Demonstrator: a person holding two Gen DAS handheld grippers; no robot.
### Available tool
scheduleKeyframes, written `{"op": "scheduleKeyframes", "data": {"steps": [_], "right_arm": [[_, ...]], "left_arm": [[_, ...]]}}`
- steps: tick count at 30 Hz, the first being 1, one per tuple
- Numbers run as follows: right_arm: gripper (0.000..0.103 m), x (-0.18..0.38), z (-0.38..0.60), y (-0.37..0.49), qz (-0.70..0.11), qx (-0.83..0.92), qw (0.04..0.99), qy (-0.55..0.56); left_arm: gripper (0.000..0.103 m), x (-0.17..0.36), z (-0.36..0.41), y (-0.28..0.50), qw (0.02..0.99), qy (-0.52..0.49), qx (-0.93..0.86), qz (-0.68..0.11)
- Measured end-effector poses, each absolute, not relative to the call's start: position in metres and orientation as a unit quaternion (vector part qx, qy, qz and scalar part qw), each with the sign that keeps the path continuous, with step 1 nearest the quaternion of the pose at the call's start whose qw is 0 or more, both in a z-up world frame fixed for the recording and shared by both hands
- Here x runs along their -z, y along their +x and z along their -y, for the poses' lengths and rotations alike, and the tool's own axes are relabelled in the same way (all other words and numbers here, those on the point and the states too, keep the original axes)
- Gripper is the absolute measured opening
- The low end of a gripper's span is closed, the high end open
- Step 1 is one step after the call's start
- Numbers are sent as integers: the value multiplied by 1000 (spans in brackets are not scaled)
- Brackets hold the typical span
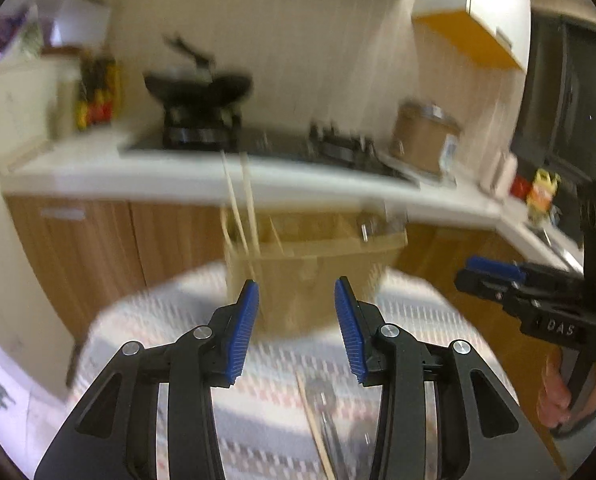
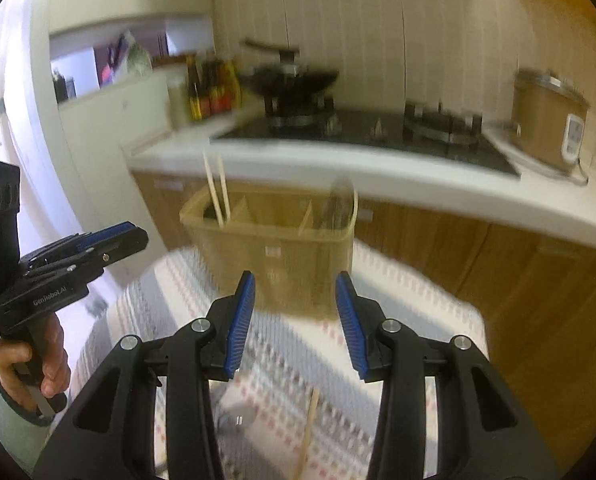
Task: Organize utensils
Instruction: 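Grasp a wooden chopstick with the left tool while the right tool grasps another chopstick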
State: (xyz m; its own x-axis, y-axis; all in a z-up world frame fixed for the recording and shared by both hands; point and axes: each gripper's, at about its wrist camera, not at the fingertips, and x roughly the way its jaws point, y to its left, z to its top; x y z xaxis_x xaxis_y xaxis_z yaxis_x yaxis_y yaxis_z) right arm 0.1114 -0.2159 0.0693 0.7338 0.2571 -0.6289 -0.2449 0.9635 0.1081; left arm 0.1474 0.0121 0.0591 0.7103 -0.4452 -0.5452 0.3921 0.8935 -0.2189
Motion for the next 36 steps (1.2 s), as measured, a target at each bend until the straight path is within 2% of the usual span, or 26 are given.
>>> {"op": "scheduleKeyframes", "data": {"steps": [5, 11, 16, 22, 26, 28, 29, 30, 36], "right_arm": [[39, -34, 217, 120, -430, -131, 893, 24], [38, 16, 225, 136, -526, -131, 839, 59], [38, 39, 229, 142, -560, -134, 812, 90], [38, 41, 232, 142, -559, -126, 815, 87], [38, 38, 233, 141, -558, -114, 819, 72], [38, 40, 232, 143, -565, -115, 815, 62], [38, 40, 233, 143, -568, -115, 813, 54], [38, 42, 230, 144, -573, -114, 810, 45], [38, 56, 222, 155, -599, -105, 793, 28]], "left_arm": [[38, -2, -4, 163, 863, -35, 252, -436], [38, 49, -3, 176, 815, -44, 259, -517], [37, 63, 12, 175, 821, 5, 240, -519], [36, 72, 39, 168, 838, 77, 210, -498], [35, 71, 48, 169, 838, 91, 206, -497], [25, 70, 48, 170, 835, 86, 208, -502], [7, 70, 49, 169, 837, 97, 198, -500], [4, 68, 46, 169, 838, 105, 191, -499], [4, 67, 23, 171, 837, 57, 186, -512]]}}
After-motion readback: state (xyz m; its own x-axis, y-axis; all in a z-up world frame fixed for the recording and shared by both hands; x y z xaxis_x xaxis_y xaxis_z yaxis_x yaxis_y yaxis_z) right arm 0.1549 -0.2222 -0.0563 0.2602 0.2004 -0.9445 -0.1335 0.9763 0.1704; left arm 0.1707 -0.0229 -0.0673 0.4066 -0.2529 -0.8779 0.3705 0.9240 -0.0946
